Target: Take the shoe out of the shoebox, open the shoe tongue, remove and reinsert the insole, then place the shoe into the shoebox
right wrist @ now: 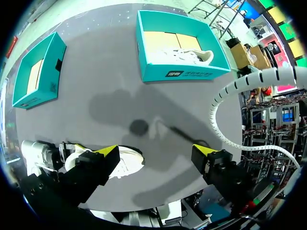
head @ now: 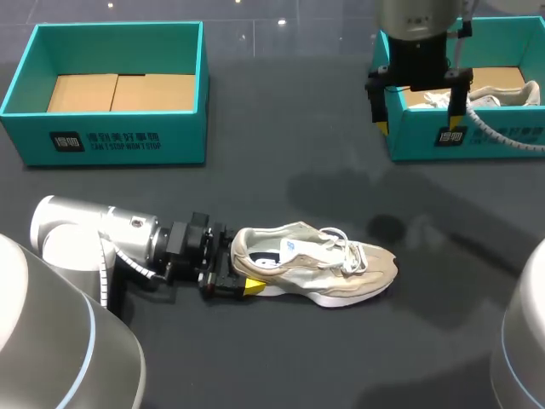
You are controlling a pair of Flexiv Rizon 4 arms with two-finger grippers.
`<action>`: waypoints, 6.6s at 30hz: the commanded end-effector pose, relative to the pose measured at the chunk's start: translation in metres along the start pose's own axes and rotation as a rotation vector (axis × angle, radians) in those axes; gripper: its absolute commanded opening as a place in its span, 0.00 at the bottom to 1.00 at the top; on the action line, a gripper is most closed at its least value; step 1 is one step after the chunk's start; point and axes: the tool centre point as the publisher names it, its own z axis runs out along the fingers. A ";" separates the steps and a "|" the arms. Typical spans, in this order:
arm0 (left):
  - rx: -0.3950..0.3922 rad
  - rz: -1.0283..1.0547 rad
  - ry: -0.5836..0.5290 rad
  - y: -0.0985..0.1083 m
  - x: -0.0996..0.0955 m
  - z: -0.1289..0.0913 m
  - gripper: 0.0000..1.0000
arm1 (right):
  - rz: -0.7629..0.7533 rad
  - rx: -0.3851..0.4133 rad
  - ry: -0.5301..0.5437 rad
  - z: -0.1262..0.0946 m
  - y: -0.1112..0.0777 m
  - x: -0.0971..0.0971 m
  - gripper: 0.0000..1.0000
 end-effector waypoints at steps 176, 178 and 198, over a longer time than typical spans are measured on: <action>-0.001 -0.001 0.001 0.001 0.000 -0.002 0.00 | 0.292 -0.022 -0.153 0.113 -0.140 0.160 0.00; -0.001 -0.001 0.001 0.001 0.000 -0.002 0.00 | 0.288 -0.010 -0.136 0.114 -0.138 0.156 0.00; -0.001 -0.001 0.001 0.001 0.000 -0.002 0.00 | 0.194 0.055 0.138 0.118 -0.124 0.105 0.00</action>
